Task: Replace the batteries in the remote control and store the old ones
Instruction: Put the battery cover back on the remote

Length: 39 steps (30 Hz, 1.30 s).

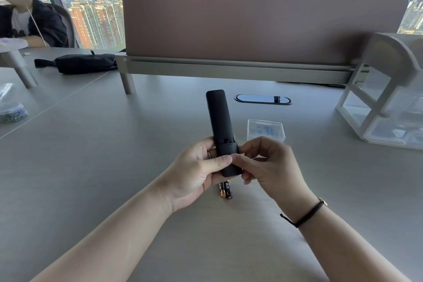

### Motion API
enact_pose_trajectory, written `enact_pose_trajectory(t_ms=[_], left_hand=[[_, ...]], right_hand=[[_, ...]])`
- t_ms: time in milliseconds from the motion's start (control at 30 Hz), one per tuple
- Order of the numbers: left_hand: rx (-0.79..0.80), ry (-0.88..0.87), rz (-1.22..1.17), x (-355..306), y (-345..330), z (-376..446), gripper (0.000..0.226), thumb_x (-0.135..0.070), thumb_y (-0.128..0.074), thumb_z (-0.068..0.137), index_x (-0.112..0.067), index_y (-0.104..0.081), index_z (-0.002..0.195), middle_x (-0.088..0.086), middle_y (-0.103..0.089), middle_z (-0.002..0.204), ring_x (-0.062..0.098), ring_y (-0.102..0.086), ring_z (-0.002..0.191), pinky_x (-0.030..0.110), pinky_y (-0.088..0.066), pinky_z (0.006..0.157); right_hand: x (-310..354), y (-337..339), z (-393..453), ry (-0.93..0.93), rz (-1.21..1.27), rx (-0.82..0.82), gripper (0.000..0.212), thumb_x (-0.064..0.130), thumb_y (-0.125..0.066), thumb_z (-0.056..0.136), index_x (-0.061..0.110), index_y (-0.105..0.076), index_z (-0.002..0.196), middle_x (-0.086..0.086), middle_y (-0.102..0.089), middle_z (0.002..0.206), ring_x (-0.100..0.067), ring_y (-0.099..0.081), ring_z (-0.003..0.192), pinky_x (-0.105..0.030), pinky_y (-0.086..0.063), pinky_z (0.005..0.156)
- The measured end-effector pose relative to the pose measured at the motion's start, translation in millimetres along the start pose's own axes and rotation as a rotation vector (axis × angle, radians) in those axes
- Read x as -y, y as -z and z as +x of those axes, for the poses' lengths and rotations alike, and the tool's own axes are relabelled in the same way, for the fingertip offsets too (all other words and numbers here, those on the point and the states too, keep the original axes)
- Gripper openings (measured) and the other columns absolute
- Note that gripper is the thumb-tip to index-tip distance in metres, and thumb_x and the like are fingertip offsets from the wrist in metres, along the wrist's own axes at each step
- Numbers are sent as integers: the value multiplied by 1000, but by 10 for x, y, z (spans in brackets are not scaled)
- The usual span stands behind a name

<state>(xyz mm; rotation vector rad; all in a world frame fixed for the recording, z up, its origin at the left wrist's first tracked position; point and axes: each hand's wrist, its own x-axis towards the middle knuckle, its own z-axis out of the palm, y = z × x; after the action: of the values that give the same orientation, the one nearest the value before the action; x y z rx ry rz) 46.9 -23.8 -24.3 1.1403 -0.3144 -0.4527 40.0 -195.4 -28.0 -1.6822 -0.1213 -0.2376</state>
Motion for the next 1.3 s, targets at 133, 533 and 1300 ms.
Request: enact_pose_trajectory(t_ms=[133, 533, 1300], left_hand=[[-5, 16, -12, -16, 9, -1, 33, 2, -51, 96, 1, -55, 128, 21, -67, 115, 43, -65, 106, 46, -54, 92], [-89, 22, -80, -15, -29, 13, 31, -9, -46, 100, 2, -55, 128, 28, -60, 130, 32, -67, 104, 41, -58, 84], [-223, -26, -52, -53, -50, 10, 27, -24, -52, 97, -1, -63, 107, 15, -74, 86, 25, -73, 76, 37, -61, 72]], right_hand=[[22, 2, -9, -20, 19, 11, 14, 5, -81, 78, 5, -67, 76, -9, -63, 60, -21, -58, 41, -33, -54, 44], [29, -30, -92, 67, -260, -22, 22, 32, -86, 69, 30, -69, 82, 7, -64, 66, -24, -60, 52, -30, -49, 52], [93, -93, -186, 218, -392, 13, 30, 34, -83, 70, 34, -57, 85, 9, -62, 89, -13, -56, 61, -22, -44, 57]])
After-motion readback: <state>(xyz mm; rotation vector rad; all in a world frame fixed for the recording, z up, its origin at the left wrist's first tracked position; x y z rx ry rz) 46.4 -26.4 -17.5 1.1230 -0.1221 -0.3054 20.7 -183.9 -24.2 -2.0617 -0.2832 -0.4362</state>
